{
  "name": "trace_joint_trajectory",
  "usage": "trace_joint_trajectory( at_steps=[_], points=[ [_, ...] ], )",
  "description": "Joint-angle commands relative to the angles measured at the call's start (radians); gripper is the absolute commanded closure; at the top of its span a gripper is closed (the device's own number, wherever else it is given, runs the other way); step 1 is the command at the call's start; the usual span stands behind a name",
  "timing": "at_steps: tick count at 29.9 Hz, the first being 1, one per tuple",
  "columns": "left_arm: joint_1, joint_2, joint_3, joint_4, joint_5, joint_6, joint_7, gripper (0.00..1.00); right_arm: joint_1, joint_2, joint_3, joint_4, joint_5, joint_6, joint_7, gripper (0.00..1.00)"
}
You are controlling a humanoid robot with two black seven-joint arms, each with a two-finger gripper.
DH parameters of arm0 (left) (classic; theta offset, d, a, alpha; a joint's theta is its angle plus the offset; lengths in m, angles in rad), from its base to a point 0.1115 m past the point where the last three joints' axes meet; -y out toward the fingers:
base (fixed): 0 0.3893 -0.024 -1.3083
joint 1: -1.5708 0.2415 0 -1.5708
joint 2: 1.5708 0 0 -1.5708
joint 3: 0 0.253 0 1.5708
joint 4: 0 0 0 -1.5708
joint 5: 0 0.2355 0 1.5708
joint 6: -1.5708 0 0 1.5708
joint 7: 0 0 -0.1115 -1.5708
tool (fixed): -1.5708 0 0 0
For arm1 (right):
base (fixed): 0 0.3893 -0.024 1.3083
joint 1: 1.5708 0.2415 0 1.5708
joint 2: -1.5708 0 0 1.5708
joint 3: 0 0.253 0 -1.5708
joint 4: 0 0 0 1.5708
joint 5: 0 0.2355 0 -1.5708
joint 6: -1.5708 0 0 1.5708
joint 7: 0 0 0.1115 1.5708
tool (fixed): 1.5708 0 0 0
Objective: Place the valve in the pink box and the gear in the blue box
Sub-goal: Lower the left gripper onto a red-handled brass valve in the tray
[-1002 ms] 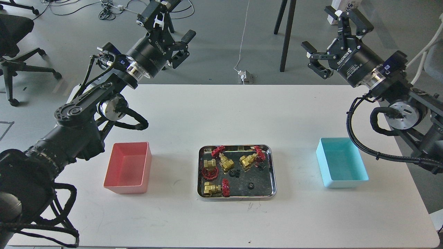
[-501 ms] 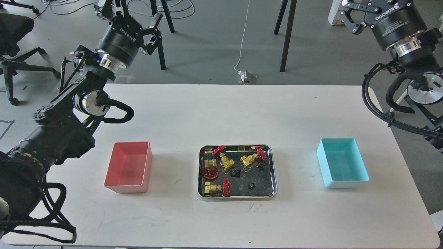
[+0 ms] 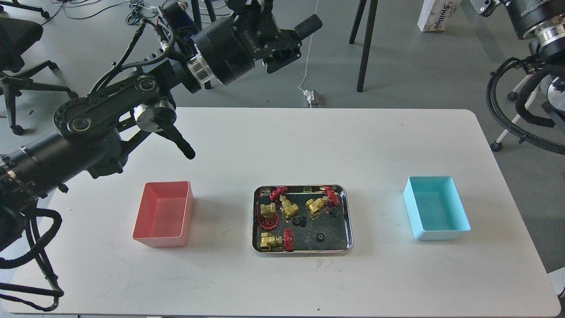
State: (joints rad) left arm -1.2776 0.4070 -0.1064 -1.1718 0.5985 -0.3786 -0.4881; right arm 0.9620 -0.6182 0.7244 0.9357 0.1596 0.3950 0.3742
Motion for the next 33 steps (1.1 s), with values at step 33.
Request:
trace_joint_trajectory(
  at_steps=[33],
  points=[
    [-0.072, -0.237, 1.100, 0.193, 0.563, 0.661, -0.001, 0.13, 0.178, 0.021, -0.140, 0.008, -0.005, -0.229, -0.080, 0.00]
  ],
)
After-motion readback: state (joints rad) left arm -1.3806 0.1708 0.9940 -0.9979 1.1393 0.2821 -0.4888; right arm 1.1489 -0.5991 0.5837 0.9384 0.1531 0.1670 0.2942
